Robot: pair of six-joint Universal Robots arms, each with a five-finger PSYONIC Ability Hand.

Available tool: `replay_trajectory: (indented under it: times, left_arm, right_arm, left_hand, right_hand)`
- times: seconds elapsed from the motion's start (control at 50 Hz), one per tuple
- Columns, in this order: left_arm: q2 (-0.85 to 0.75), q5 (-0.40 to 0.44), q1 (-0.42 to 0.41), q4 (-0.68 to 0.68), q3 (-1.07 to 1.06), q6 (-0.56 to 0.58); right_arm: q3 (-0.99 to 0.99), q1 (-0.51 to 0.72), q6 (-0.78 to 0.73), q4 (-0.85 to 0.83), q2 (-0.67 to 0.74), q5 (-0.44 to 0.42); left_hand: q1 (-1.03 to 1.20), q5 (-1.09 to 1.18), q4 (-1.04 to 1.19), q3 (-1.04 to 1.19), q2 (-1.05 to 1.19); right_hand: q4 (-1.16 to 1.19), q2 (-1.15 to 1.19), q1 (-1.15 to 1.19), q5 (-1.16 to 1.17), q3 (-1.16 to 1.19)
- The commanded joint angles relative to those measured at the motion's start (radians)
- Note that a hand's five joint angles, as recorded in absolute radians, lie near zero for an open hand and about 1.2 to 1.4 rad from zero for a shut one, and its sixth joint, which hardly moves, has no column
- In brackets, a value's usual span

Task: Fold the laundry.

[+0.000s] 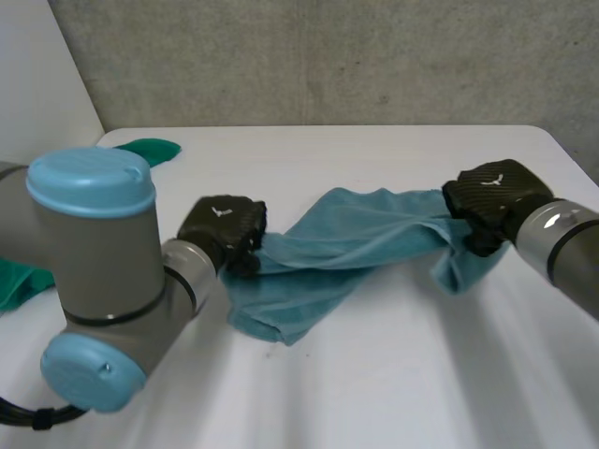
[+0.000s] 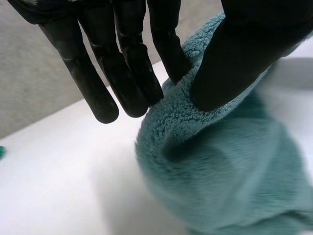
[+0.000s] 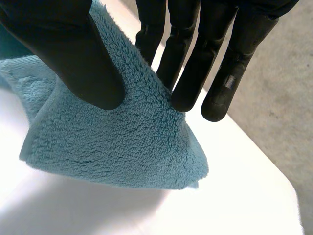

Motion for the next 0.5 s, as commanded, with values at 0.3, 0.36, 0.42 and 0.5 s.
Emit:
replay_trajectory:
  times: [0.3,0.36,0.42,0.5]
  left_arm:
    - [0.061,0.138,0.121,-0.022,0.025,0.081]
    - [0.052,0.213,0.165,-0.025,0.028,0.106]
    - [0.038,0.293,0.216,-0.029,0.034,0.103]
    - [-0.022,0.330,0.241,-0.054,0.046,0.099]
  right_arm:
    - [0.016,-0.033,-0.090,0.007,0.036,-0.076]
    - [0.029,-0.050,-0.090,0.009,0.036,-0.103]
    - [0.038,-0.064,-0.090,0.009,0.036,-0.116]
    - [0.053,-0.078,-0.090,0.007,0.036,-0.131]
  left_hand:
    - [-0.736,-0.745,-0.813,-0.805,-0.810]
    - [-0.721,-0.731,-0.798,-0.790,-0.795]
    - [-0.698,-0.707,-0.775,-0.767,-0.771]
    - [-0.689,-0.698,-0.766,-0.758,-0.763]
  right_hand:
    - [0.209,0.225,0.469,0.262,0.225]
    - [0.209,0.225,0.469,0.262,0.225]
    - [0.209,0.225,0.469,0.262,0.225]
    - [0.209,0.225,0.469,0.262,0.225]
